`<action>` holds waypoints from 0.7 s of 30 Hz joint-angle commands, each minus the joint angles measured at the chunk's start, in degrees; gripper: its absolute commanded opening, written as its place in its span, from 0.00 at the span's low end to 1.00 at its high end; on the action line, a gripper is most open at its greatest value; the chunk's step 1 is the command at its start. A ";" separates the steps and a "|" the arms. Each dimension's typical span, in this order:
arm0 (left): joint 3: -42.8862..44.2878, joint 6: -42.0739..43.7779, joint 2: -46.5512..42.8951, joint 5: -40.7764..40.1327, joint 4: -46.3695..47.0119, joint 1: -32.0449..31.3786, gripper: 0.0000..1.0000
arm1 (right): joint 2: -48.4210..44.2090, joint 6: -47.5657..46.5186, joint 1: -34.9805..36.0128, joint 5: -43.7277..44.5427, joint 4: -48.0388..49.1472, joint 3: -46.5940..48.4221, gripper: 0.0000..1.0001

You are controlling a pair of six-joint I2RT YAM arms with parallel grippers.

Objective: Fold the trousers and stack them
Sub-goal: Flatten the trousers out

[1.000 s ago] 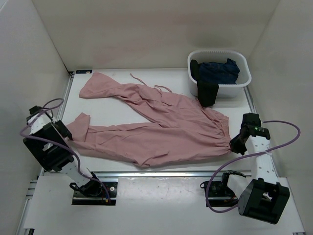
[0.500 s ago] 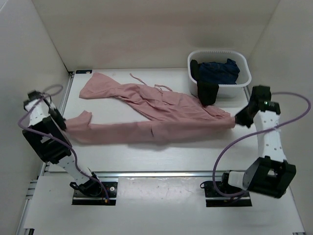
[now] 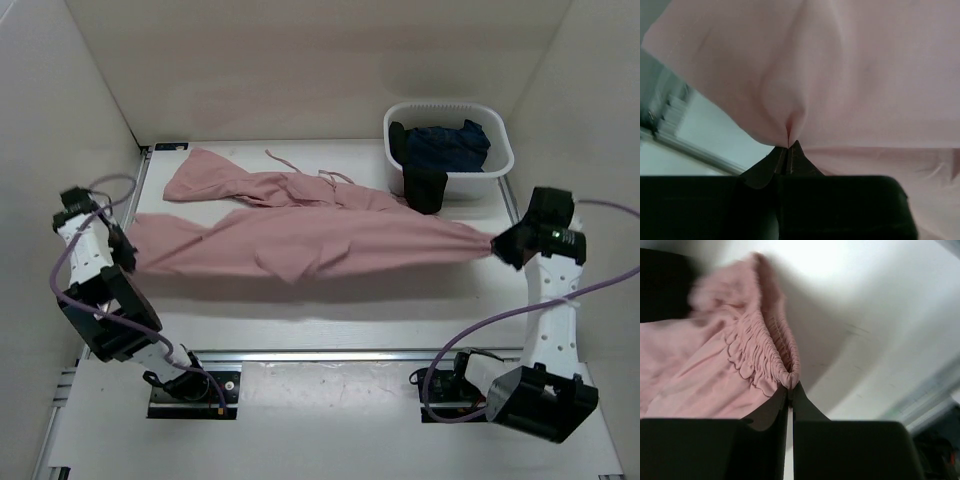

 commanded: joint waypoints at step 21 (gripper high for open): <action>-18.85 1.13 -6.26 -10.73 4.86 11.29 0.75 | -9.30 17.48 -5.34 28.44 -11.49 -21.79 0.91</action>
